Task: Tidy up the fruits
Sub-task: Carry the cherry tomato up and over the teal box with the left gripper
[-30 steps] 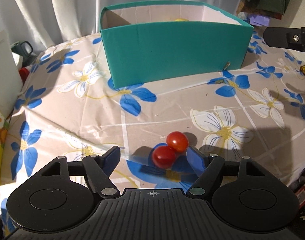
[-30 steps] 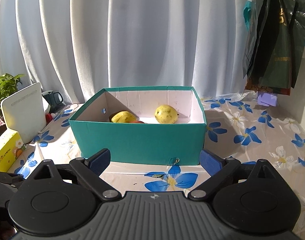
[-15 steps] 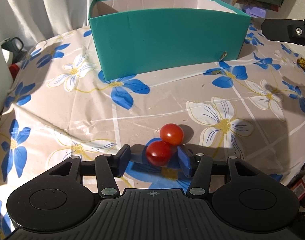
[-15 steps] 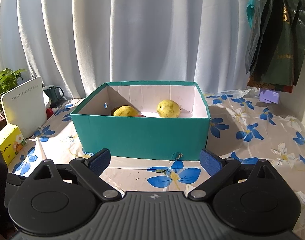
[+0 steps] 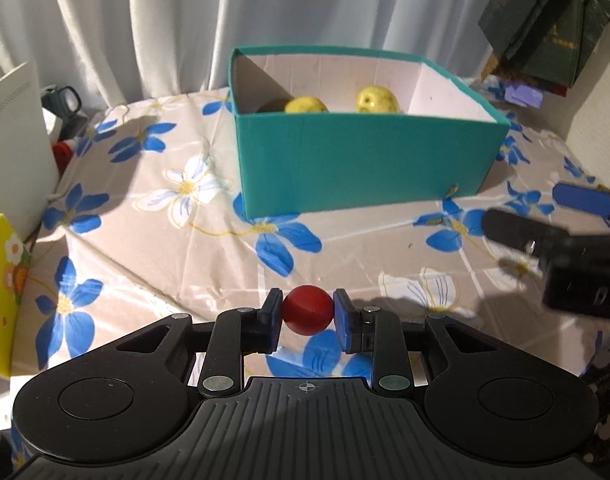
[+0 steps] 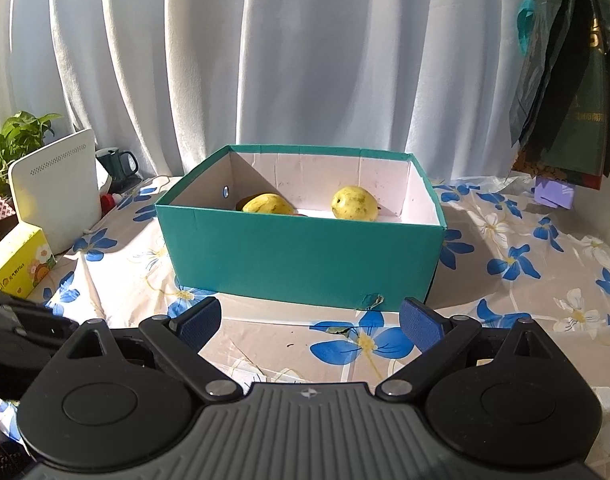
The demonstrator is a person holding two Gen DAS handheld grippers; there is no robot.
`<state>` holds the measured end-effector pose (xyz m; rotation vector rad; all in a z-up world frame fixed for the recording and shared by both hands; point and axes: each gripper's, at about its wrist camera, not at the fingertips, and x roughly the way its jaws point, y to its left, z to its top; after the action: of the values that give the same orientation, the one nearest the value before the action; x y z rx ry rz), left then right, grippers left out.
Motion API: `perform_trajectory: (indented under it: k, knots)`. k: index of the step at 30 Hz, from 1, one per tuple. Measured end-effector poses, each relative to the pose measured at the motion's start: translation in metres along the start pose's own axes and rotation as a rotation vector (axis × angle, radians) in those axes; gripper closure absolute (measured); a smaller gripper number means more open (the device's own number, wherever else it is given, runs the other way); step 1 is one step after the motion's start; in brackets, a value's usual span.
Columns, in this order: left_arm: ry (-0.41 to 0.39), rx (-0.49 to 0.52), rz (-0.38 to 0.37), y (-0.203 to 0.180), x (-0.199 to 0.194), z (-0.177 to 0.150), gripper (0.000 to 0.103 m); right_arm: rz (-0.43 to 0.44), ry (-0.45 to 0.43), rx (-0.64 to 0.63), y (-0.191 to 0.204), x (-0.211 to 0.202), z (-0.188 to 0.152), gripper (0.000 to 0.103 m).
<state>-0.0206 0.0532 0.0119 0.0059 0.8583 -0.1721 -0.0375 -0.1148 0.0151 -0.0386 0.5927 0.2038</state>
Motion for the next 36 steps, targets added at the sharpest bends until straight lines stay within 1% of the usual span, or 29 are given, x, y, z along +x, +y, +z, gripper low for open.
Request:
perform_trajectory:
  k: [4, 6, 11, 14, 16, 18, 20, 24, 27, 29, 32, 35, 36]
  knots:
    - [-0.047, -0.036, 0.033, 0.007, -0.016, 0.014, 0.072, 0.020, 0.035, -0.036, 0.010, 0.008, -0.006, 0.007]
    - [-0.052, -0.049, 0.048, 0.011, -0.019, 0.018, 0.072, 0.041, 0.064, -0.064, 0.018, 0.014, -0.011, 0.007]
    - [-0.034, -0.076, 0.070, 0.019, -0.018, 0.018, 0.072, 0.090, 0.132, -0.158, 0.041, 0.029, -0.022, 0.017]
    - [-0.030, -0.081, 0.074, 0.022, -0.018, 0.016, 0.072, 0.138, 0.163, -0.189, 0.051, 0.034, -0.025, 0.027]
    - [-0.030, -0.087, 0.077, 0.024, -0.020, 0.015, 0.072, 0.166, 0.183, -0.208, 0.058, 0.039, -0.027, 0.037]
    - [-0.029, -0.092, 0.080, 0.026, -0.021, 0.014, 0.072, 0.199, 0.203, -0.224, 0.066, 0.042, -0.029, 0.040]
    - [-0.026, -0.100, 0.086, 0.028, -0.021, 0.013, 0.072, 0.232, 0.214, -0.242, 0.072, 0.045, -0.031, 0.041]
    - [-0.014, -0.111, 0.094, 0.033, -0.021, 0.011, 0.072, 0.288, 0.237, -0.278, 0.084, 0.051, -0.033, 0.051]
    - [-0.009, -0.117, 0.097, 0.034, -0.021, 0.010, 0.072, 0.311, 0.256, -0.299, 0.092, 0.057, -0.036, 0.052]
    - [-0.006, -0.118, 0.099, 0.034, -0.021, 0.010, 0.072, 0.319, 0.265, -0.311, 0.095, 0.061, -0.038, 0.056]
    - [-0.006, -0.118, 0.099, 0.034, -0.021, 0.010, 0.072, 0.319, 0.293, -0.324, 0.099, 0.070, -0.041, 0.066]
    - [-0.003, -0.117, 0.098, 0.034, -0.020, 0.010, 0.072, 0.330, 0.292, -0.322, 0.099, 0.073, -0.041, 0.073]
    - [-0.002, -0.117, 0.099, 0.034, -0.020, 0.010, 0.072, 0.333, 0.290, -0.322, 0.099, 0.072, -0.041, 0.077]
